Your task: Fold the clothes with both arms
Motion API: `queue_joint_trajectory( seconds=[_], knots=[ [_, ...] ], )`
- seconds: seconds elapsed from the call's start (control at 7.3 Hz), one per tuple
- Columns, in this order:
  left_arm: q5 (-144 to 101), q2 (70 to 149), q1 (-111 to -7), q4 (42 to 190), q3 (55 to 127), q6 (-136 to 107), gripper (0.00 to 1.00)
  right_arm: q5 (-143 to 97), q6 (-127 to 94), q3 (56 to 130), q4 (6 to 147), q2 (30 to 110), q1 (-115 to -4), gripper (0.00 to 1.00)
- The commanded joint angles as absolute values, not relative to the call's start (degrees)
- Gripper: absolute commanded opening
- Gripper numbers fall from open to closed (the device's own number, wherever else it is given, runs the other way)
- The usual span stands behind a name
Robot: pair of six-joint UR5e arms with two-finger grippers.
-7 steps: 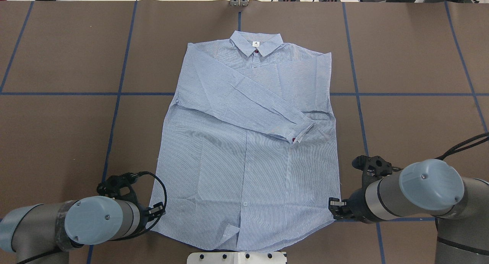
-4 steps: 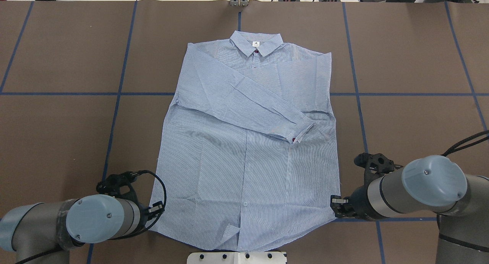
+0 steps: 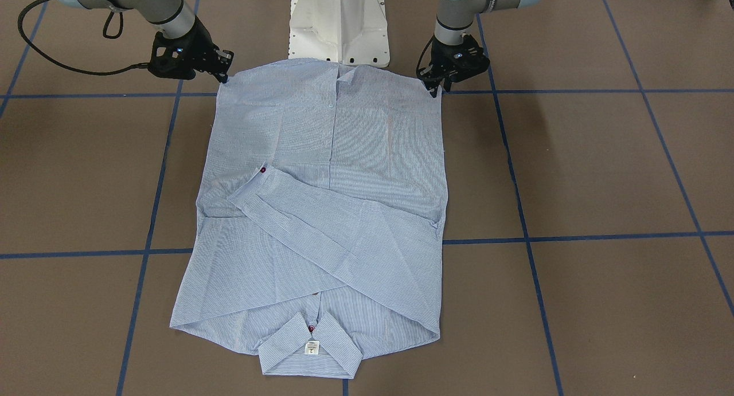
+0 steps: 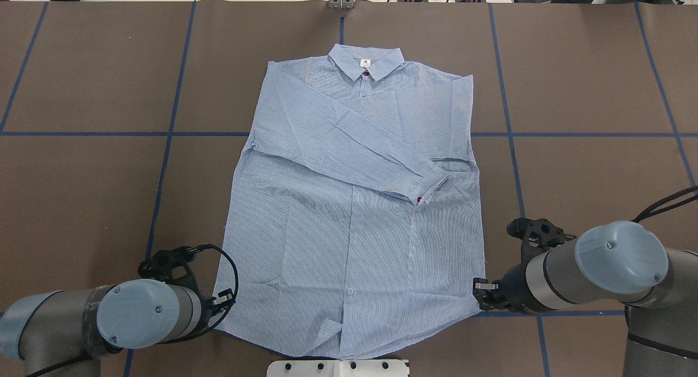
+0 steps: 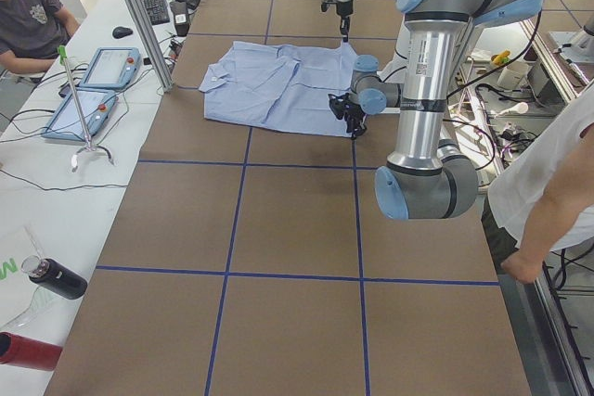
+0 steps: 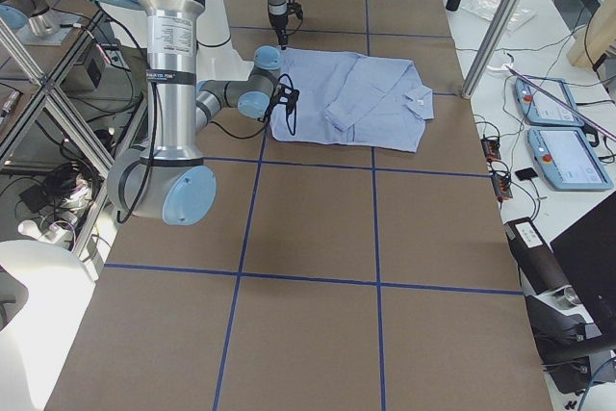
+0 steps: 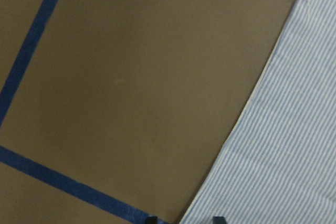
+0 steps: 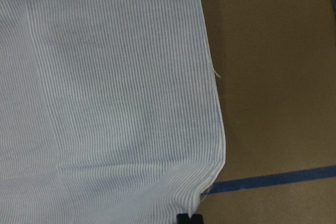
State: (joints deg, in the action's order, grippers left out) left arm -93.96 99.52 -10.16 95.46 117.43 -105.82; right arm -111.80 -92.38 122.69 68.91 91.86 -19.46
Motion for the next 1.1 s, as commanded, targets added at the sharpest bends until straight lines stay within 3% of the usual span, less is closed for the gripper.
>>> queue_joint_trajectory(
  seconds=[0.0,0.14,0.27,0.96],
  knots=[
    [-94.0,99.8,-10.1,95.4,117.4,-106.0,0.35,-111.9,-92.4,122.7,68.9,91.8,-19.7,0.00],
    [-94.0,99.8,-10.2,95.4,117.4,-106.9,0.13,-111.9,-92.4,122.6,68.9,91.8,-19.9,0.00],
    [-94.0,99.8,-10.2,95.4,117.4,-106.8,0.00,-111.9,-92.3,122.6,68.9,91.9,-20.1,0.00],
    [-94.3,99.6,-11.3,94.3,119.9,-106.5,0.00,-112.4,-92.1,122.6,68.9,91.9,-20.7,0.00]
  ],
)
